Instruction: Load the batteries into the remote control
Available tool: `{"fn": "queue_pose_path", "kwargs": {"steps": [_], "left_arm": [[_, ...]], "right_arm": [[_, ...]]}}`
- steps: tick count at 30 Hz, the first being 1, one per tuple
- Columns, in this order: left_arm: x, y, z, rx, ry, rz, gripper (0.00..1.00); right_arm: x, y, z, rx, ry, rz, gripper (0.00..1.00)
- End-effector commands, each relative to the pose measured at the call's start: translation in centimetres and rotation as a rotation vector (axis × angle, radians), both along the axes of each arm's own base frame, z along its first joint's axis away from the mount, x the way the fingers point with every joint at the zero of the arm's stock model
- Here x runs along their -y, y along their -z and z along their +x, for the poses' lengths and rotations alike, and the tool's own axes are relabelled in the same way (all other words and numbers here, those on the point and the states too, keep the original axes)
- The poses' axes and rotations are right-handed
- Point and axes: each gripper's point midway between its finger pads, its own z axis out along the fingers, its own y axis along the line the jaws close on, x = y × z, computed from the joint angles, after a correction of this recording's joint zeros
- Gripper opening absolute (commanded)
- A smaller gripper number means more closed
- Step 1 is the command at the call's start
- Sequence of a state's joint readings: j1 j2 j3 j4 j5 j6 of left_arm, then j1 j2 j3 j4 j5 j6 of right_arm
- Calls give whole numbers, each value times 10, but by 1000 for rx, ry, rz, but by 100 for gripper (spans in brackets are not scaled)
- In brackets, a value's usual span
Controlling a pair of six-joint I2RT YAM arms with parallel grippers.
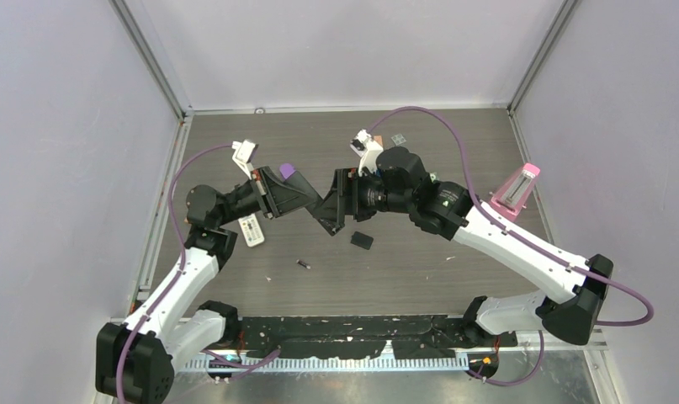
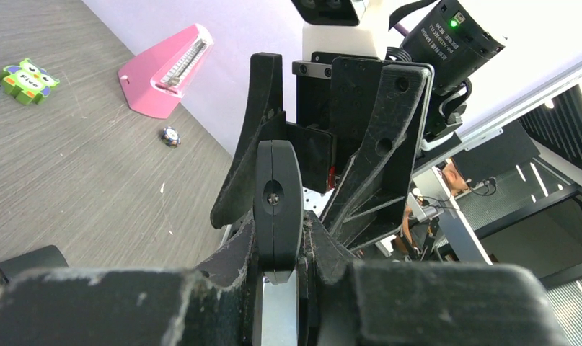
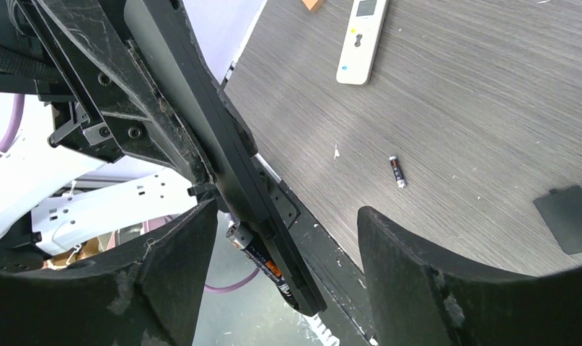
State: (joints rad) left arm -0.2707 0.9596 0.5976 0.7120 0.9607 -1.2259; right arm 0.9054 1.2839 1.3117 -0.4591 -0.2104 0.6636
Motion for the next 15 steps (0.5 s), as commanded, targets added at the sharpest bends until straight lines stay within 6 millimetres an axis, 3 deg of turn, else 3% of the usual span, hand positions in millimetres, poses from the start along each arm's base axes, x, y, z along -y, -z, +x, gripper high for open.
{"fn": "queue_pose_path", "kwargs": {"steps": [1, 7, 15], "left_arm": [[-1, -7, -2, 38, -14, -4, 0], [-1, -8, -1, 29, -24, -5, 0], [-2, -5, 1, 16, -30, -8, 0]], "right_arm": [[-10, -9, -4, -7, -47, 68, 75], [-10, -1, -6, -21, -57, 63, 70], [-14, 3, -10, -24, -90, 86, 56]]}}
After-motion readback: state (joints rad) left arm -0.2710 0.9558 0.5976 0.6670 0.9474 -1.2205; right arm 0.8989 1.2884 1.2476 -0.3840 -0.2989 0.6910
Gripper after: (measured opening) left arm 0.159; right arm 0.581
